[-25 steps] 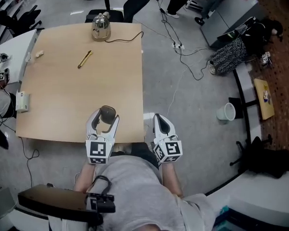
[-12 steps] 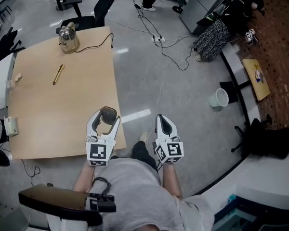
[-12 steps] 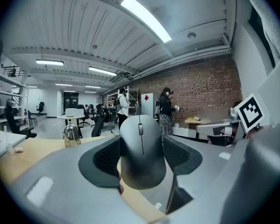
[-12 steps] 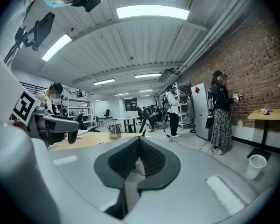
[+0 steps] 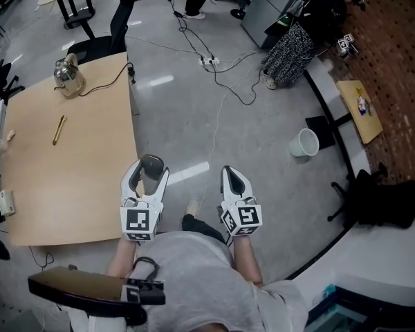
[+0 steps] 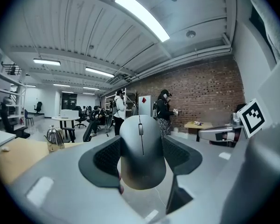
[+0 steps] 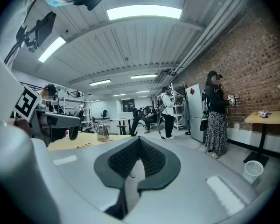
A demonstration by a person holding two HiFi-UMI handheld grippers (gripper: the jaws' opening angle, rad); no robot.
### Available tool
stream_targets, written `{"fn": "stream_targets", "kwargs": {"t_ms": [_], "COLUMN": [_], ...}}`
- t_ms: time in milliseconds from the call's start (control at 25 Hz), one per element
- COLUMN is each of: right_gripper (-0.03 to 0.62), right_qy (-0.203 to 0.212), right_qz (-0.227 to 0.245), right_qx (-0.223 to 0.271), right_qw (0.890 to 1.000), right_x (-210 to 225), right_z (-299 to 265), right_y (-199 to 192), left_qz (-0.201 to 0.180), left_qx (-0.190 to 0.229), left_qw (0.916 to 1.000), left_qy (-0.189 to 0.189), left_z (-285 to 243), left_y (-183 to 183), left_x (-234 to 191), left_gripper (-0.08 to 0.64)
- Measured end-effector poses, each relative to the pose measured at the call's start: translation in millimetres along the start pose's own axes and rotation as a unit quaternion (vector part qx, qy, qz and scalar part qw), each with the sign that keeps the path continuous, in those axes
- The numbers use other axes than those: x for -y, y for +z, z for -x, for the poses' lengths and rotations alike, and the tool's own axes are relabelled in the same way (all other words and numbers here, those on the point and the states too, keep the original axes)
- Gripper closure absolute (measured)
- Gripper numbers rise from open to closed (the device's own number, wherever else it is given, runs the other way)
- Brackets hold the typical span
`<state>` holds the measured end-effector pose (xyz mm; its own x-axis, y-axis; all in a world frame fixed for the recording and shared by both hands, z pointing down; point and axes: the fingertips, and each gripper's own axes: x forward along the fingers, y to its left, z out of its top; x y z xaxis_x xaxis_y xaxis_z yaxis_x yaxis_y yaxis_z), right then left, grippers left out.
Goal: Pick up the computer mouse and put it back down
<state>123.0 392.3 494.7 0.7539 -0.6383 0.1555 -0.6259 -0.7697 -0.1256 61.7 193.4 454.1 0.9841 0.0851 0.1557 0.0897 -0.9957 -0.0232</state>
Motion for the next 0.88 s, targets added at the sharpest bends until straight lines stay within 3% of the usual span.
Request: {"fn": "stream_targets", "kwargs": {"t_ms": [400,880], "right_gripper": [0.585,0.586], "right_qy": [0.038,0.104], "right_qz": [0.001,-0.008], "right_qx": [-0.016,-0.037], "right_qw": [0.999,0.994], "right_x": [64,79], "right_z": [-26,-80], "right_y": [0,-6], "left_qz": [0.006,0.008], "left_qx": [-0.009,-0.029], "left_qw": [0.9994,0.9949], "left_qy": [0.033,0.096], "left_z": [-57,-87], "left_y": [2,-2], "left_x": [31,14], "left_gripper": [0.256,0.256]}}
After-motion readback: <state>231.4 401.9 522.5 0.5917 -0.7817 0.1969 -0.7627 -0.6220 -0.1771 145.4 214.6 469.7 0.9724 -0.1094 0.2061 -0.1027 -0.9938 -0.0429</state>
